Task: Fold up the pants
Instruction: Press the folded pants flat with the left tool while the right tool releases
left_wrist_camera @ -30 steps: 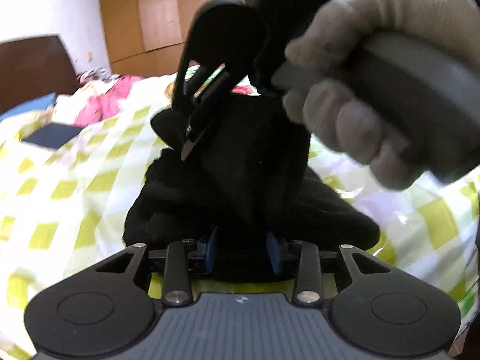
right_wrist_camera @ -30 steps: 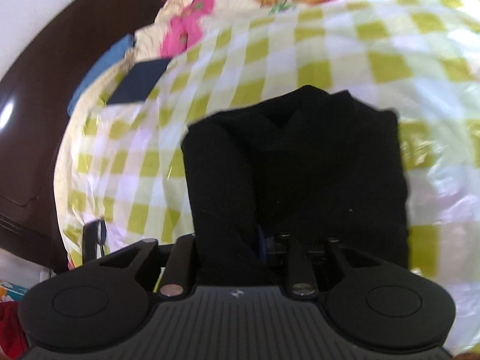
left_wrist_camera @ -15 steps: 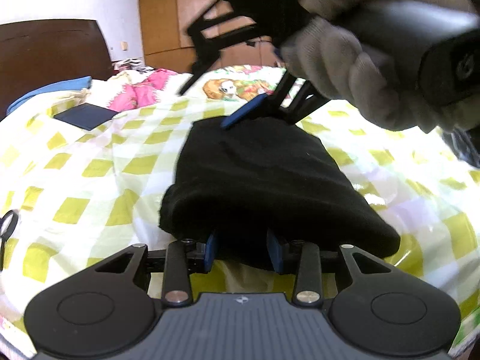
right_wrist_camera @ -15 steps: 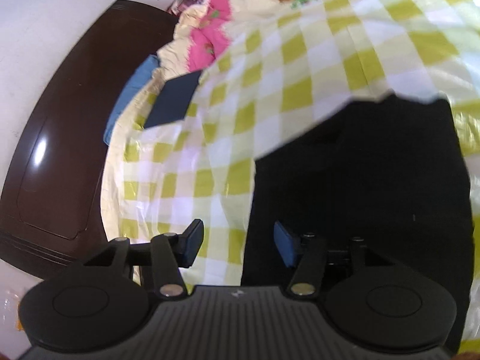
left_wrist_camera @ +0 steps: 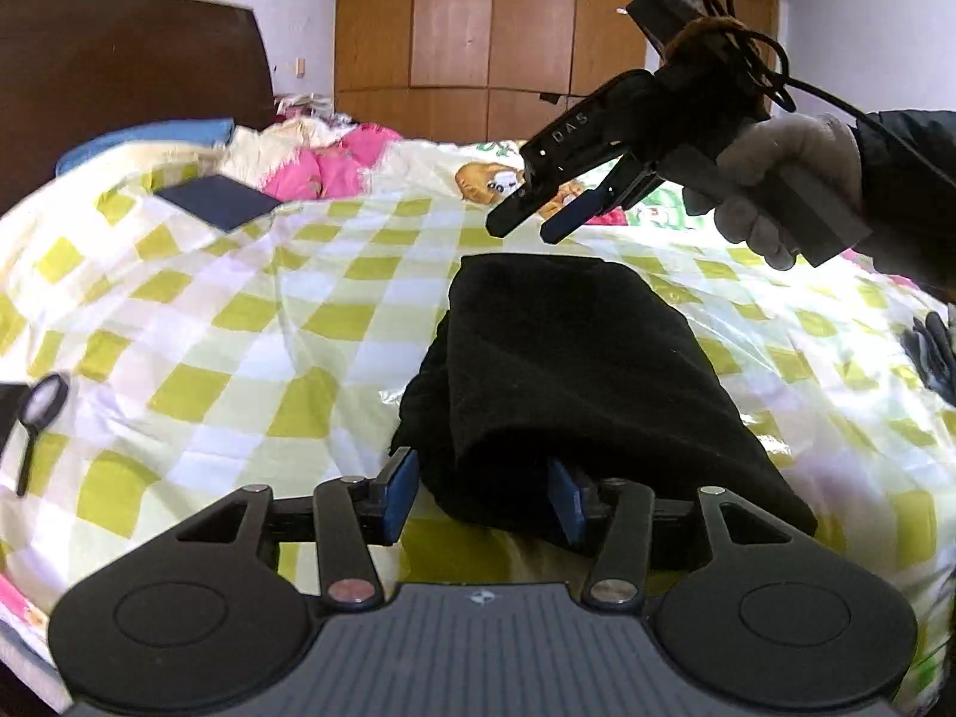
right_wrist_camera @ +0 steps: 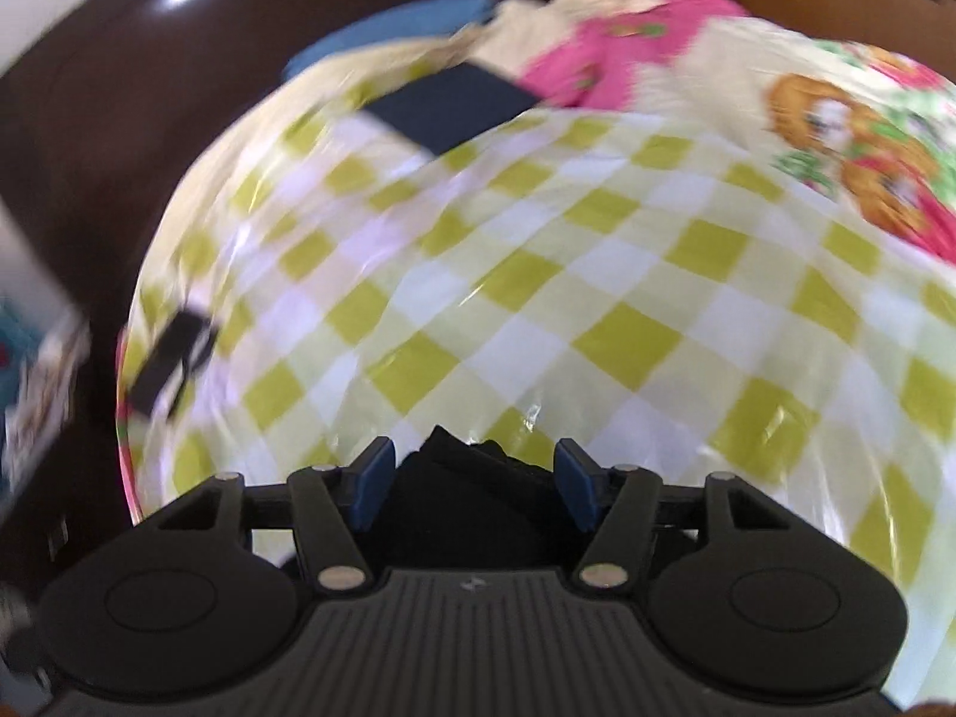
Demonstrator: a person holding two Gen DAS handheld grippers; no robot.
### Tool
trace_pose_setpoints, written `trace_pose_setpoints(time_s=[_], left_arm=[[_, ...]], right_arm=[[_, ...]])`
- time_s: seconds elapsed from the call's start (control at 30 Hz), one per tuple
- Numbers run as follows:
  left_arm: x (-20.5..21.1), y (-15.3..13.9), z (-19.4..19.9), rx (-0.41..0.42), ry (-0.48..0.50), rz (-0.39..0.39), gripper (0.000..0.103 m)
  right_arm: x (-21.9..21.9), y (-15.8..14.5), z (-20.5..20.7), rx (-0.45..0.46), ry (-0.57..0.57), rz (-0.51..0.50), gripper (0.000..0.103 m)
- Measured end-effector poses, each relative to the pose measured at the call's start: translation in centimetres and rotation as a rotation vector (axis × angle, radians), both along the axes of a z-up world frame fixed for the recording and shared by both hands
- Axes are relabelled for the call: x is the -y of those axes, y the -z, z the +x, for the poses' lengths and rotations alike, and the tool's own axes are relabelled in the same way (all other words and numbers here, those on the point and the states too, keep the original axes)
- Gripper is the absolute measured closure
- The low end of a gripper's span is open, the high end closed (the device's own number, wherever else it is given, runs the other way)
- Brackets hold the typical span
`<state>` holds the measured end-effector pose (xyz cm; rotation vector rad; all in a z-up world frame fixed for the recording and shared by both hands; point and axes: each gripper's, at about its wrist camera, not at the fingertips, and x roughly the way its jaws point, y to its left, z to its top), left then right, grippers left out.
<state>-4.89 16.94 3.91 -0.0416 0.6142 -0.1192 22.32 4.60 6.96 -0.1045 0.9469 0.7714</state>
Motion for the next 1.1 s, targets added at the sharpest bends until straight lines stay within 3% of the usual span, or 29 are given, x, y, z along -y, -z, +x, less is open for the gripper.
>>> trace_pose_setpoints(time_s=[0.23, 0.4, 0.5, 0.53, 0.57, 0.63, 0.73, 0.8, 0.9, 0.93, 0.97, 1.03, 1.1], left_arm=[[0.7, 0.7, 1.8, -0.030, 0.019, 0.032, 0.042], [0.9, 0.8, 2.2, -0.050, 0.027, 0.063, 0.042], [1.0, 1.0, 2.5, -0.061, 0.025, 0.074, 0.041], [1.1, 1.1, 2.7, -0.066, 0.024, 0.075, 0.041], [1.1, 1.1, 2.8, -0.069, 0.022, 0.075, 0.041], [1.2, 1.2, 3.1, -0.070, 0.021, 0.072, 0.041], [1.3, 1.4, 3.7, -0.063, 0.024, 0.072, 0.041], [1.3, 1.5, 4.0, -0.062, 0.022, 0.075, 0.041], [0.9, 1.6, 3.9, -0.071, 0.021, 0.050, 0.041], [0.7, 1.6, 3.8, -0.073, 0.020, 0.039, 0.041], [0.6, 1.6, 3.8, -0.074, 0.019, 0.032, 0.041], [0.7, 1.5, 3.8, -0.069, 0.021, 0.033, 0.041], [0.8, 1.6, 3.8, -0.062, 0.023, 0.042, 0.041]], right_arm=[[4.0, -0.6, 0.0, -0.038, -0.109, 0.074, 0.043], [2.8, 0.9, -0.4, -0.037, -0.263, -0.074, 0.045], [2.1, 2.4, 0.8, -0.075, -0.277, -0.131, 0.046], [2.1, 2.9, 1.2, -0.078, -0.269, -0.155, 0.051], [2.2, 3.4, 1.5, -0.082, -0.254, -0.178, 0.071], [2.8, 4.5, 1.8, -0.082, -0.190, -0.236, 0.096], [4.5, 4.8, 2.3, -0.085, -0.099, -0.228, 0.101], [4.9, 3.8, 2.1, -0.067, -0.097, -0.194, 0.100], [4.5, 1.3, 1.9, -0.043, -0.175, -0.091, 0.091], [3.8, 0.8, 1.9, -0.049, -0.217, -0.066, 0.085], [3.0, 0.6, 1.9, -0.053, -0.246, -0.062, 0.069], [1.0, 0.9, 1.8, -0.045, -0.325, -0.065, 0.046], [-0.7, 1.8, 1.8, -0.047, -0.399, -0.072, 0.042]])
